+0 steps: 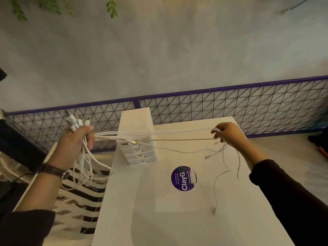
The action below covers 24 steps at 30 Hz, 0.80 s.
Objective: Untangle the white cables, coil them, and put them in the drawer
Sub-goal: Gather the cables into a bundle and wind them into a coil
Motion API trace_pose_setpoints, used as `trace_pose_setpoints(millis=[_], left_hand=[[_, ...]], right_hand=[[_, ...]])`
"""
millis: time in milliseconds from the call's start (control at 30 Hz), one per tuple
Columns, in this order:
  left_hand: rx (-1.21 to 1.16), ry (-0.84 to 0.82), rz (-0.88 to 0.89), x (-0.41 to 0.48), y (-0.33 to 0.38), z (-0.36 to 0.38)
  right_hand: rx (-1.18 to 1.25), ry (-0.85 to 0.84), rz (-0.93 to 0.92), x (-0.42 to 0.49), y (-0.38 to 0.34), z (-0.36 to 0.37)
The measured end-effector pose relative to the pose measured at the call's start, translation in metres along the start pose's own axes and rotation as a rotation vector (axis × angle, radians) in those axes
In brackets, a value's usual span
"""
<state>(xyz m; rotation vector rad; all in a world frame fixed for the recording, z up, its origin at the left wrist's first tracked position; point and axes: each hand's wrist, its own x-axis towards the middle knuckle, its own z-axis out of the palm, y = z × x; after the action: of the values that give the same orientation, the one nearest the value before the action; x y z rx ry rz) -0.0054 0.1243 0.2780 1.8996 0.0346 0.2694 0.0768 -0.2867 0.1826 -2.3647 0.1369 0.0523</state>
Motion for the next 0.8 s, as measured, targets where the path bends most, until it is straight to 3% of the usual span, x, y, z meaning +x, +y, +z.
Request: trace_pose_setpoints(millis=[167, 300, 433, 500, 600, 800], left_hand=[[0.065, 0.006, -0.035, 0.003, -0.021, 0.003], [0.083, 0.013, -0.029, 0.006, -0.029, 0.004], [0.07, 0.039, -0.047, 0.004, -0.036, -0.008], [0.048, 0.059, -0.064, 0.005, -0.042, -0.015], [0.067, 0.056, -0.111, 0.004, -0.05, -0.005], [0.092, -0.104, -0.154, 0.0, -0.053, 0.051]], right_hand=[[0.276, 0.084, -0.105, 0.011, -0.013, -0.009], [-0.063, 0.26, -0.073, 0.026, -0.002, -0.023], [-0.004, 0.455, 0.036, 0.033, 0.011, -0.037], [0.052, 0.381, 0.101, 0.039, 0.024, -0.037], [0.152, 0.126, 0.224, 0.04, 0.039, -0.025], [-0.052, -0.093, 0.085, 0.016, 0.024, 0.031]])
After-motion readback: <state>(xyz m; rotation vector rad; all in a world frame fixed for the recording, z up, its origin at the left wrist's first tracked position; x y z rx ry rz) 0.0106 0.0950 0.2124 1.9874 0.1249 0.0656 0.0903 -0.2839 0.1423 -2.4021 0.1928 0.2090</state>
